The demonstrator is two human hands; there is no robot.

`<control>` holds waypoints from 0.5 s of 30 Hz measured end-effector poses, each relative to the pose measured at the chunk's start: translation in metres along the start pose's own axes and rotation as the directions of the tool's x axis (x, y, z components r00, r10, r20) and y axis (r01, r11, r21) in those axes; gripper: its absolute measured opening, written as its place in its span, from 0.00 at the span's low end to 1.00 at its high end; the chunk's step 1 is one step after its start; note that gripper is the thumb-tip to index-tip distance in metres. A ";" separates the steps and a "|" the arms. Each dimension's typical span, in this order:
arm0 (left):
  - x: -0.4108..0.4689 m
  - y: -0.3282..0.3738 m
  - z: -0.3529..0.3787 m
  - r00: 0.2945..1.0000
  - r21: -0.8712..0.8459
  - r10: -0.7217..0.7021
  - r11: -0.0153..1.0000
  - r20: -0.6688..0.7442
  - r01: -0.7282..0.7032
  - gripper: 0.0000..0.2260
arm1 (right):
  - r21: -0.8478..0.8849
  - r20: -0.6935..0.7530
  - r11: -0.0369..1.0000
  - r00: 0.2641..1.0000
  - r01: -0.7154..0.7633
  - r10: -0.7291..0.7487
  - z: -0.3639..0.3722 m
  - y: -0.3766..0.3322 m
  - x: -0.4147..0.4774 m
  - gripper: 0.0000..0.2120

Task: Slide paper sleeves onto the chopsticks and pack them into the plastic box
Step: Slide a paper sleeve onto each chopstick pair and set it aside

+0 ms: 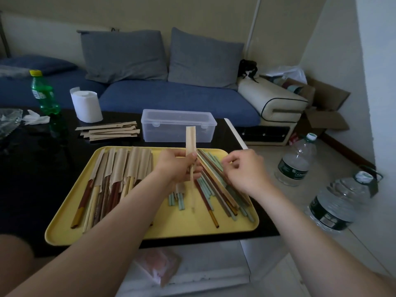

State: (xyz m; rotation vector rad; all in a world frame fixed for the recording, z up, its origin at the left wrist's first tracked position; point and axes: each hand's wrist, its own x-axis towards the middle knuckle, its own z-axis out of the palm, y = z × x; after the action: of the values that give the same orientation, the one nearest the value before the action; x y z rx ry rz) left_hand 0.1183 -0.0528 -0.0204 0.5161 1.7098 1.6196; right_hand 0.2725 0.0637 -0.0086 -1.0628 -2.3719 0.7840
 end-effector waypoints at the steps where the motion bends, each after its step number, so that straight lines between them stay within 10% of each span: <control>1: -0.001 -0.002 -0.001 1.000 0.011 -0.008 1.000 0.000 0.008 0.10 | -0.093 -0.034 0.996 0.999 -0.009 0.005 -0.005 0.004 0.000 0.06; 6: 0.001 -0.007 0.005 0.999 0.047 -0.041 0.998 0.010 0.040 0.06 | -0.272 0.222 0.959 0.965 -0.080 0.143 -0.010 0.012 -0.007 0.03; 15: 0.009 -0.015 0.012 0.997 0.013 -0.070 0.998 0.021 0.069 0.06 | -0.424 0.237 0.905 0.959 -0.040 0.153 0.010 -0.013 -0.015 0.18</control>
State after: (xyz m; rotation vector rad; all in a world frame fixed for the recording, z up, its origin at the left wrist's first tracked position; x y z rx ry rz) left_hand 0.1241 -0.0398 -0.0368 0.4733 1.7044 1.5498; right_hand 0.2688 0.0416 -0.0103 -1.3229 -2.8192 0.4822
